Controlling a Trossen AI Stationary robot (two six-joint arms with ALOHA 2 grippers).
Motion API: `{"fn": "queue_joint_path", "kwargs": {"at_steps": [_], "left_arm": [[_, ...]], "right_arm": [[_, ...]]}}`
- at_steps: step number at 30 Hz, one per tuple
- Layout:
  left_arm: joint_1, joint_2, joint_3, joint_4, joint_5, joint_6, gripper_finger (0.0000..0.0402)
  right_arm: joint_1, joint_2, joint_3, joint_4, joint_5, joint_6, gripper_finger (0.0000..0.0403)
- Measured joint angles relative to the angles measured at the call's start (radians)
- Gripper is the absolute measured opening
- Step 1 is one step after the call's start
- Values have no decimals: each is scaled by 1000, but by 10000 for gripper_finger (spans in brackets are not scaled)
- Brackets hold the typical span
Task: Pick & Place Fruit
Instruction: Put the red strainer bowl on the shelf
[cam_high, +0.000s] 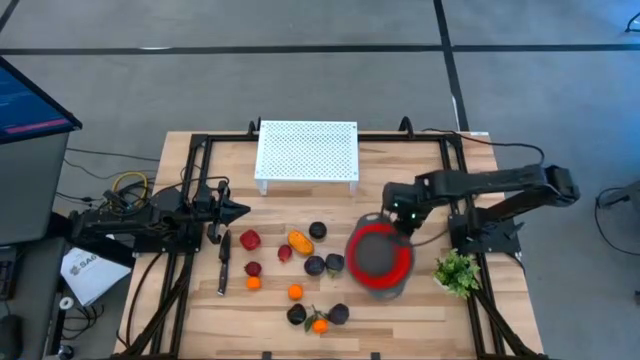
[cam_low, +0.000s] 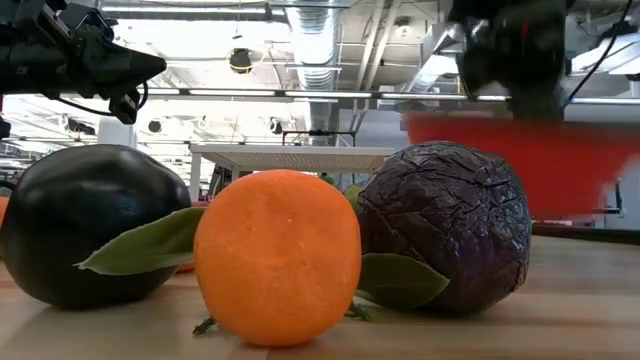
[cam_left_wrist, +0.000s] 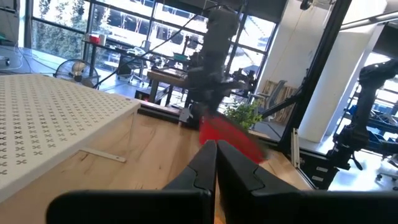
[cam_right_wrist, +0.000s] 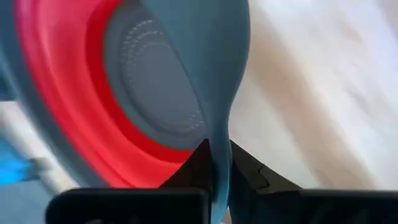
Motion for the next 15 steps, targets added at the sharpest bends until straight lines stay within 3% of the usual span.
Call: {"fn": "queue_joint_path", "kwargs": {"at_steps": [7, 11, 15], "left_arm": [[0, 0, 0, 7, 0, 0, 7], [0, 0, 0, 11, 0, 1, 7], [0, 0, 0, 15, -1, 2, 7]], "right_arm": [[37, -44, 43, 369, 24, -74, 11], [-35, -44, 72, 554, 94, -108, 22], [-161, -7, 132, 645, 218, -23, 29]]}}
